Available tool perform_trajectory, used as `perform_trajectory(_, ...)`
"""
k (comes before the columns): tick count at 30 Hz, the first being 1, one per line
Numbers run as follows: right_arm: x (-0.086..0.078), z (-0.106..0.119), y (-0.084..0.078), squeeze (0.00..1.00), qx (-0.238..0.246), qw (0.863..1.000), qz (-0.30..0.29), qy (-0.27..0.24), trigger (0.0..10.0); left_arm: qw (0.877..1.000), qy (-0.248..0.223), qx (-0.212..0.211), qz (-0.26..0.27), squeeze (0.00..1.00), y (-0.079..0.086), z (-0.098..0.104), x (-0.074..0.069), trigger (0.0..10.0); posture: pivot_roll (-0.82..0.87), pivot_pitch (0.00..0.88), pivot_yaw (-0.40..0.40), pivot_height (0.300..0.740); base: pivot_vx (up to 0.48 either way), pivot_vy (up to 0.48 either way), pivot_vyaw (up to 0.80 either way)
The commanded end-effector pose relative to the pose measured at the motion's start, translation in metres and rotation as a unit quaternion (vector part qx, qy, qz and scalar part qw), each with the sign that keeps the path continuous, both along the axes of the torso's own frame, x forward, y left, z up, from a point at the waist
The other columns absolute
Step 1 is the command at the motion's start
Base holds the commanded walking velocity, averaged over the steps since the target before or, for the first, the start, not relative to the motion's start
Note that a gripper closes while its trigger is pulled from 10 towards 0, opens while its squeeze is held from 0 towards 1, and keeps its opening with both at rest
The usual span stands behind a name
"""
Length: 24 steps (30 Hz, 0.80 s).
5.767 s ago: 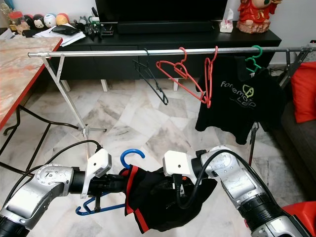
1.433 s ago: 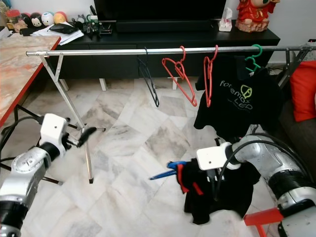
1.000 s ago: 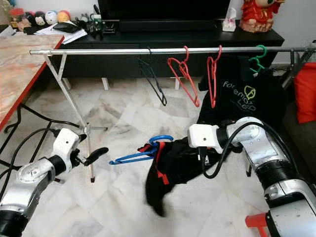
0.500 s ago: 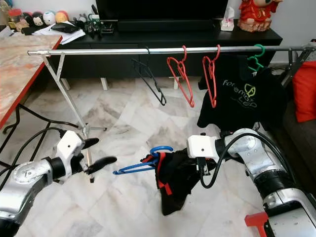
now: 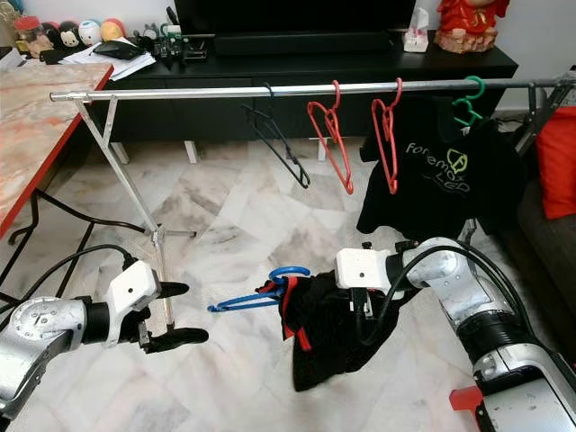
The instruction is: Hang hanger
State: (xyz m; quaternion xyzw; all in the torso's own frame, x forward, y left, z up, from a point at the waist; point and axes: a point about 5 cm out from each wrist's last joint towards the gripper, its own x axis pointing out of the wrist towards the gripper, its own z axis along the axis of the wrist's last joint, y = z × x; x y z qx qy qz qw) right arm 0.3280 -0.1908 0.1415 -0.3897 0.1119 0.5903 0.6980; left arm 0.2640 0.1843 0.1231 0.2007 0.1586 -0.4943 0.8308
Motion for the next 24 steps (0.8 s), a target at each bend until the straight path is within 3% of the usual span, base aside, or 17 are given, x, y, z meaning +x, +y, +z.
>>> perform_trajectory(1,0.007,0.017,0.004,0.00,0.017,0.999,-0.002,-0.034,10.0,1.000,0.002,0.014,-0.005,0.00,-0.001,-0.003,0.000,10.0,-0.06,0.092,0.050,0.740,0.000,0.000,0.00)
perform_trajectory(10,0.011,0.023,0.015,0.00,0.033,0.998,0.004,-0.050,10.0,0.999,0.006,0.030,-0.016,0.00,-0.002,-0.005,0.001,10.0,-0.06,0.093,0.056,0.740,0.000,0.000,0.00)
perform_trajectory(13,0.013,0.026,0.016,0.00,0.046,0.997,-0.004,-0.063,10.0,1.000,-0.021,0.022,0.008,0.00,-0.002,-0.003,0.006,10.0,-0.06,0.093,0.056,0.740,0.000,0.000,0.00)
perform_trajectory(15,0.016,0.028,0.014,0.00,0.048,0.996,-0.019,-0.070,10.0,0.991,-0.076,0.001,0.108,0.00,0.008,0.001,0.025,10.0,-0.06,0.089,0.058,0.740,0.000,0.000,0.00)
perform_trajectory(17,0.016,0.028,0.013,0.00,0.047,0.996,-0.020,-0.070,10.0,0.987,-0.090,-0.001,0.136,0.00,0.011,0.002,0.030,10.0,-0.06,0.089,0.058,0.740,0.000,0.000,0.00)
perform_trajectory(21,0.015,0.023,0.012,0.00,0.039,0.997,-0.026,-0.067,10.0,0.939,-0.141,-0.031,0.311,0.00,0.035,0.009,0.047,10.0,-0.06,0.090,0.055,0.740,0.000,0.000,0.00)
perform_trajectory(24,0.016,0.022,0.011,0.00,0.036,0.996,-0.032,-0.069,10.0,0.929,-0.145,-0.031,0.340,0.00,0.040,0.009,0.047,10.0,-0.06,0.088,0.056,0.740,0.000,0.000,0.00)
